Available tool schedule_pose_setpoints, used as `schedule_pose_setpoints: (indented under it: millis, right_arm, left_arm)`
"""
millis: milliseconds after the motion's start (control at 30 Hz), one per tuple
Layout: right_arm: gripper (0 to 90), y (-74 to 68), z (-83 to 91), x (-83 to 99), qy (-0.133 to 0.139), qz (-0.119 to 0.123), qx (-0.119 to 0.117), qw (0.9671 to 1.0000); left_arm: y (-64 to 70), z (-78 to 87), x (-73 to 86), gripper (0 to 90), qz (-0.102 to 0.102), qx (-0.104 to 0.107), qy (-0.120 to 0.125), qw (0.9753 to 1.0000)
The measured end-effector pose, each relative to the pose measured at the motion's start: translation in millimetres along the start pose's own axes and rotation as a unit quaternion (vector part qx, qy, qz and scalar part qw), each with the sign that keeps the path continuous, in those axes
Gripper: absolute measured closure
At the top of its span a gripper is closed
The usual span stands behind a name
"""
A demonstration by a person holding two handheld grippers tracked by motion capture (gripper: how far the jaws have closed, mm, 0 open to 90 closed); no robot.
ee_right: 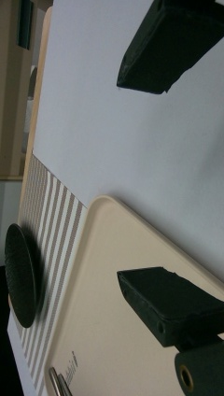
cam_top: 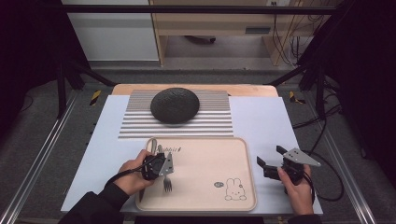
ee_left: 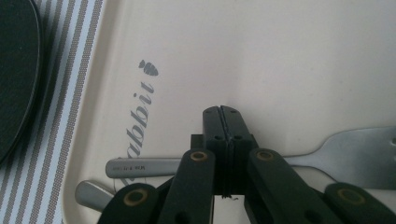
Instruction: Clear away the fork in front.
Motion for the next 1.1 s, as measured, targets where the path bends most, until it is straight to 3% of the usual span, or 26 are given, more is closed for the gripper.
schedule_pose_setpoints:
  millis: [1100]
  right_arm:
    - [7.5, -1.7, -2.1, 1.2, -0.006, 0.002, -0.003, 1.0]
  left_arm:
    - [-4.3, 5.4, 13.1, 90.0, 0.017, -0.002, 0.006, 0.9998]
Point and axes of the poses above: each handheld gripper's, and its own axes: z roughly backward along the jaws, x roughly out of its underside, y roughly to its right, the point moved 7 cm from there along -z, roughly forward along the jaws, and after that the axes turned 11 degrees about z, right-handed, at the moved point
